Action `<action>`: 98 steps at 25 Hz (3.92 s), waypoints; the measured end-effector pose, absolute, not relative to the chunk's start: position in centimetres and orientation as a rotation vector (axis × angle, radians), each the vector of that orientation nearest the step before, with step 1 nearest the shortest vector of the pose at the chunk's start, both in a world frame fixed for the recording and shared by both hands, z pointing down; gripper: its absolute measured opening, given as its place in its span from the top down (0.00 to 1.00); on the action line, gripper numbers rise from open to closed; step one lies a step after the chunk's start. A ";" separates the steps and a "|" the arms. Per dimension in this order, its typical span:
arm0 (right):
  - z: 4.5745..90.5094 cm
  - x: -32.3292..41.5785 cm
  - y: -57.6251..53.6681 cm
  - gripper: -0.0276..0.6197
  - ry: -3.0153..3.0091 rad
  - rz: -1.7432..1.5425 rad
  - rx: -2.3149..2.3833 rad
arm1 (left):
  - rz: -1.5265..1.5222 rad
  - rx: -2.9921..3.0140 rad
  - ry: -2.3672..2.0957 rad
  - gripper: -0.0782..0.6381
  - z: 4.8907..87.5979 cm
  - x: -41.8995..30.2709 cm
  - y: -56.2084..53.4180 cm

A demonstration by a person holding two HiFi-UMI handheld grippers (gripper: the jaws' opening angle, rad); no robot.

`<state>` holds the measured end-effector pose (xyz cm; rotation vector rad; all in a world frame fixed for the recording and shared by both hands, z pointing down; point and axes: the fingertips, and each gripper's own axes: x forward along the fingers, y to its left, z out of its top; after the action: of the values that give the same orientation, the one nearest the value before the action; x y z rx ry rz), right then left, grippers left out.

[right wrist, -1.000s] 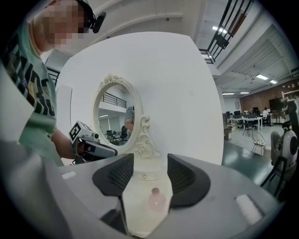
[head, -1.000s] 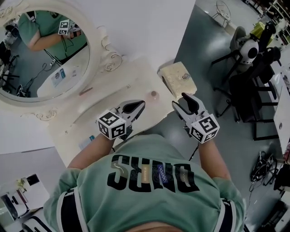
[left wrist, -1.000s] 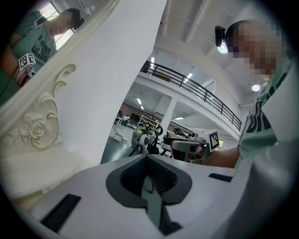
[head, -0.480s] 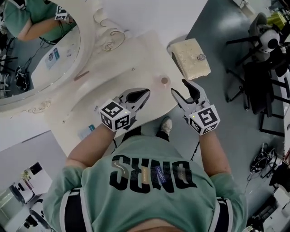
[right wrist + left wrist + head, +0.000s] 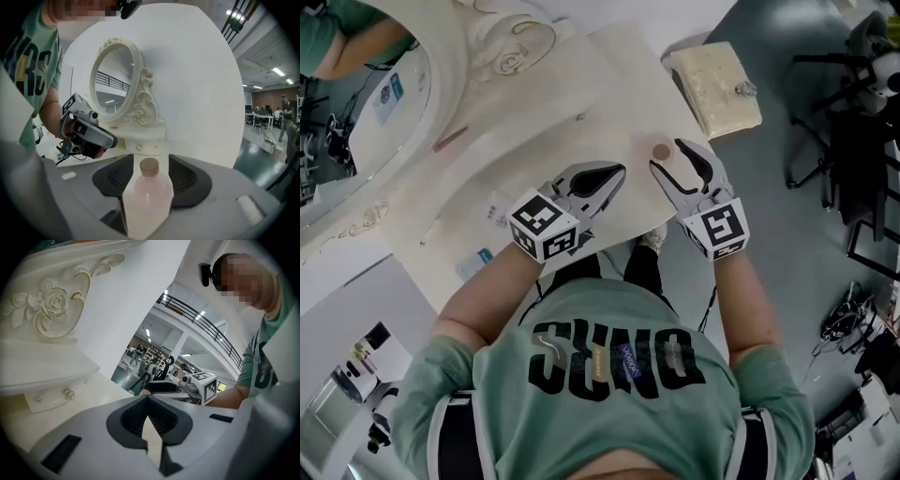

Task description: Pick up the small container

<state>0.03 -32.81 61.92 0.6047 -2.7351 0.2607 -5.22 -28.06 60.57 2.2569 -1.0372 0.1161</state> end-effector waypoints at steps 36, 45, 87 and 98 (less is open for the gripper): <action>56.0 0.6 -33.1 0.74 -2.765 0.127 0.614 | 0.015 2.362 -1.043 0.89 54.1 -4.0 -28.4; 51.3 1.7 -33.6 0.74 -2.771 0.133 0.653 | -0.013 2.418 -1.073 0.89 49.5 -3.8 -28.9; 25.0 3.6 -38.4 0.74 -2.854 0.082 0.648 | -0.128 2.693 -1.170 0.89 26.2 -3.8 -33.2; 22.8 3.4 -37.5 0.74 -2.868 0.066 0.628 | -0.149 2.741 -1.167 0.89 23.6 -3.5 -31.9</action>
<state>3.35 -37.50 22.76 0.6279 -2.8680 0.0656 -3.52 -31.93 23.60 2.7410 -1.1671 -0.1493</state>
